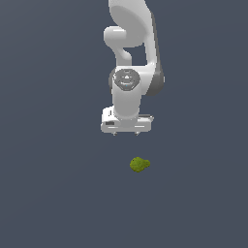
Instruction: Pick up the object and move it to a goal position.
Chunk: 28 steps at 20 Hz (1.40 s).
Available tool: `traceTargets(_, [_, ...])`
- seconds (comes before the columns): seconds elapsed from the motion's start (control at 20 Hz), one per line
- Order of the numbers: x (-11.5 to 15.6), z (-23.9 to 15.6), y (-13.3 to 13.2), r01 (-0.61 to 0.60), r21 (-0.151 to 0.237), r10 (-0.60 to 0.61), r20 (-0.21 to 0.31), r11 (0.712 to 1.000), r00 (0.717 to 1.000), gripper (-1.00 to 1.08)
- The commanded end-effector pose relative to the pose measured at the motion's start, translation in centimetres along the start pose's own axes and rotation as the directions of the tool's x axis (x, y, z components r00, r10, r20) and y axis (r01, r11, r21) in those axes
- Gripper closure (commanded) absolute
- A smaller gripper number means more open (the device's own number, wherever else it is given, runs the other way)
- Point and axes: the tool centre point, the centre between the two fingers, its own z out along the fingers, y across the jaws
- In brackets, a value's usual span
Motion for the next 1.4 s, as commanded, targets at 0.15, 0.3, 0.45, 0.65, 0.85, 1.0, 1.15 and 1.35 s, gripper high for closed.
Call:
traceTargets(0.15, [0.0,0.1,-0.5,0.014,0.002,-0.014,0.003,1.000,1.000,-0.92])
traceTargets(0.3, [-0.1,0.3,-2.1,0.052,0.007,-0.052,0.012,0.999,0.999,-0.92])
traceTargets(0.45, [-0.2,0.4,-3.2,0.076,0.010,-0.076,0.018,0.997,0.997,-0.92])
traceTargets(0.65, [-0.2,0.4,-3.1,0.076,0.010,-0.076,0.017,0.997,0.997,-0.92])
traceTargets(0.85, [0.0,0.4,-3.2,0.098,0.009,-0.098,0.016,0.995,0.995,-0.92])
traceTargets(1.0, [0.3,0.5,-3.3,0.130,0.008,-0.130,0.015,0.992,0.991,-0.92])
traceTargets(1.15, [0.7,0.6,-3.4,0.174,0.006,-0.174,0.012,0.985,0.985,-0.92])
traceTargets(1.35, [1.4,0.8,-3.7,0.253,0.002,-0.253,0.008,0.967,0.967,-0.92])
